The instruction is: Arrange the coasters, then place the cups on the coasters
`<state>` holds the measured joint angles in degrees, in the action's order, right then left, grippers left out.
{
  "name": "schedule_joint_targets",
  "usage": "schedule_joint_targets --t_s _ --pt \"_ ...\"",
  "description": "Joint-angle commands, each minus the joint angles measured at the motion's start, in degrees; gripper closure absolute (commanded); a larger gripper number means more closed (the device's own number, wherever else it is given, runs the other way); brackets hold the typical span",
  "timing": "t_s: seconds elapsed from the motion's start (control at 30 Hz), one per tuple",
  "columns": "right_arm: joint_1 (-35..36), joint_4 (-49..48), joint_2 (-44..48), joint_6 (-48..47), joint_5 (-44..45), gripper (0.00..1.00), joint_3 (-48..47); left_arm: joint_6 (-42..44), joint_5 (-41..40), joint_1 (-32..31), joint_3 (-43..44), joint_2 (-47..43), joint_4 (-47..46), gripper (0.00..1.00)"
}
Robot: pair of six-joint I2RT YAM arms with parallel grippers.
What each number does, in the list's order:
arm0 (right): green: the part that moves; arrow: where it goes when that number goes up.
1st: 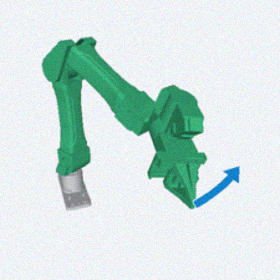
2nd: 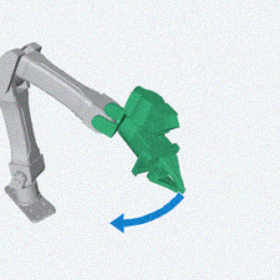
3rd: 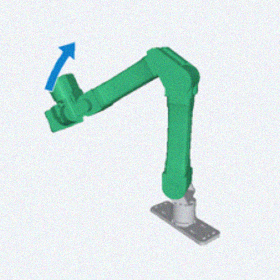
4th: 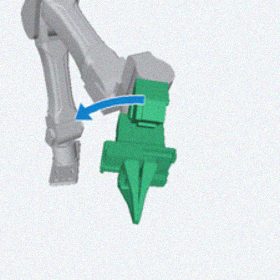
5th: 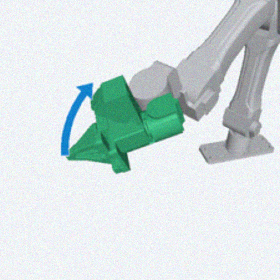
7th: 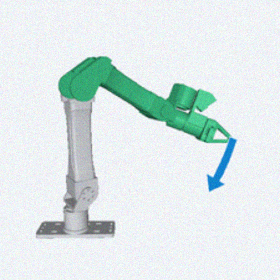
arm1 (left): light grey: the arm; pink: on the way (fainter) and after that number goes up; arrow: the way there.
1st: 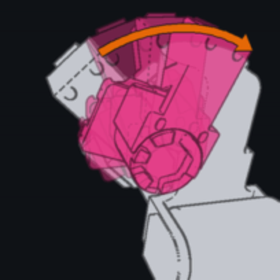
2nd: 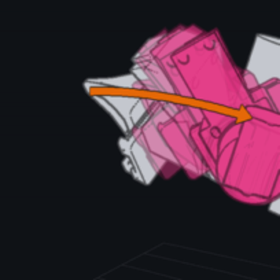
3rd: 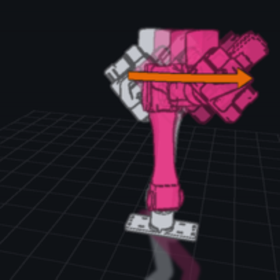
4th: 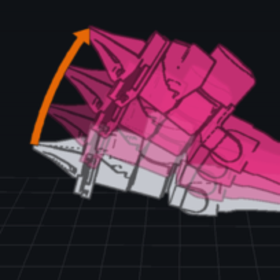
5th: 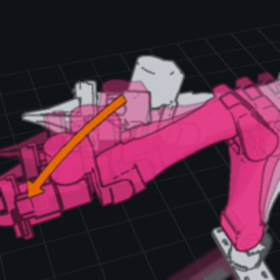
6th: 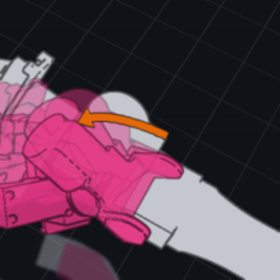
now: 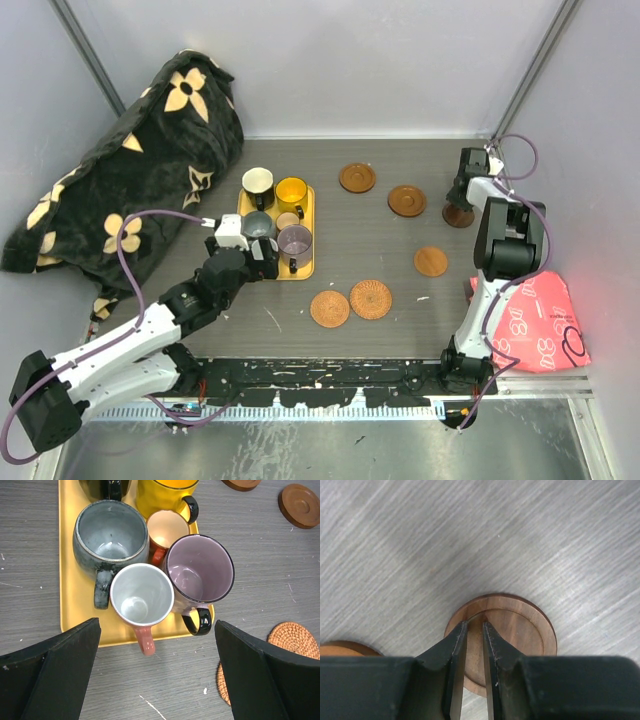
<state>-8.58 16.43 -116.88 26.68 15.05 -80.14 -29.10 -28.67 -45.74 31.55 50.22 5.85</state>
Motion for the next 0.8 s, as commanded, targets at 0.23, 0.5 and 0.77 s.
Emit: schedule_joint_targets --t_s 0.23,0.5,0.77 --pt "0.30 0.41 -5.97 -0.74 -1.95 0.75 -7.65 0.59 -0.51 0.07 0.97 0.57 -3.71 0.02" --pt "1.05 1.59 -8.41 -1.02 -4.72 0.75 -12.60 0.69 -0.59 0.07 1.14 1.06 -3.74 0.02" --pt "1.29 2.92 -10.80 -0.91 -4.90 0.75 -16.03 0.80 -0.52 0.03 1.22 1.44 -3.88 0.02"
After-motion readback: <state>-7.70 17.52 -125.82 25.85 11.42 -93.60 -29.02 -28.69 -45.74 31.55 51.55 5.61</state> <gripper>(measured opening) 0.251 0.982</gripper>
